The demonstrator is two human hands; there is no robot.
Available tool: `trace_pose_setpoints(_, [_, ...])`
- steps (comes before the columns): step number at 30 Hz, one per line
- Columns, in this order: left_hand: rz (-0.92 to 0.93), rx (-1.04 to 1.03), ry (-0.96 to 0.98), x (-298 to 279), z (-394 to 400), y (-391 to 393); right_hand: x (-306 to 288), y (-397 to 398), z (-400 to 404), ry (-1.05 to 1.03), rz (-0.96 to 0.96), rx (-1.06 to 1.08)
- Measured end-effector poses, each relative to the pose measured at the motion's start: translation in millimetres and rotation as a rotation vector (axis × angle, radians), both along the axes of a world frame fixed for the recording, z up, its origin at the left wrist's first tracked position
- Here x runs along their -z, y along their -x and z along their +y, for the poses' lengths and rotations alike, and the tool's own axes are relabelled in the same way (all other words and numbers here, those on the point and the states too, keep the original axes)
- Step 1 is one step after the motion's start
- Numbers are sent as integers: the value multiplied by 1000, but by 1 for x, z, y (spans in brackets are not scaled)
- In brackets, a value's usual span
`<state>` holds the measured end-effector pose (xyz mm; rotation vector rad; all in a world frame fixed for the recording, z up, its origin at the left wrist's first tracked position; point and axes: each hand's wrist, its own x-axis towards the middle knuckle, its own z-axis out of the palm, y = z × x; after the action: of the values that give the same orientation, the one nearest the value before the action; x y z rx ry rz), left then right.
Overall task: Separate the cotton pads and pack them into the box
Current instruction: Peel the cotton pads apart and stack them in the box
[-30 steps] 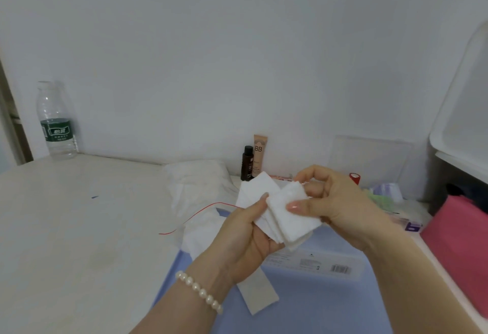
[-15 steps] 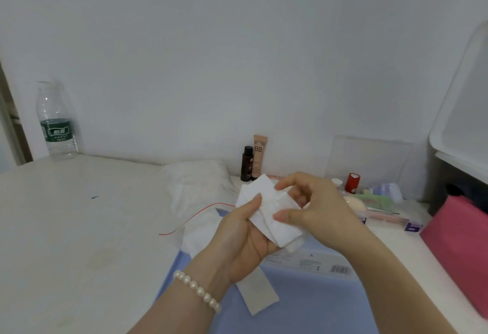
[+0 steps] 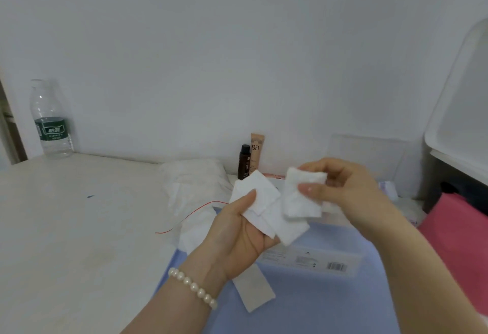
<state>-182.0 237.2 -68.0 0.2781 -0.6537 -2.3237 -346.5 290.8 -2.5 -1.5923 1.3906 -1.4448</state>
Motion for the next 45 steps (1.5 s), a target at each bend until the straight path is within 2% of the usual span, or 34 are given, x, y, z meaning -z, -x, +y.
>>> trace_pose_setpoints(2, [-21, -30, -25, 0, 0, 0, -3, 12, 1, -41, -256, 6])
trace_pose_setpoints(4, [-39, -32, -25, 1, 0, -1, -3, 21, 1, -84, -413, 4])
trace_pose_setpoints(10, [-153, 60, 74, 3, 1, -1, 0, 18, -2, -111, -488, -86])
trace_pose_setpoints(12, [-205, 110, 156, 5, 2, -1, 3, 13, -5, -107, -466, -141])
trace_pose_setpoints(15, [-267, 185, 284, 7, 3, -1, 5, 4, -5, -142, -334, -168])
trace_pose_setpoints(19, [-316, 198, 396, 5, 5, 0, 6, -10, -3, -165, -133, -102])
trace_pose_setpoints(23, [-325, 189, 462, 3, 6, 0, 9, -12, -4, -193, -65, -46])
trace_pose_setpoints(33, [-326, 176, 434, 4, 7, -1, 10, -16, -5, -198, -61, 24])
trace_pose_setpoints(38, [-331, 175, 434, 4, 7, -1, 10, -22, -4, -182, 89, 96])
trace_pose_setpoints(41, [-337, 173, 434, 5, 7, -1, 8, -19, -2, -256, 199, 46])
trace_pose_setpoints(45, [-245, 243, 398, 4, 5, -2, 9, -17, -3, -259, 153, 61])
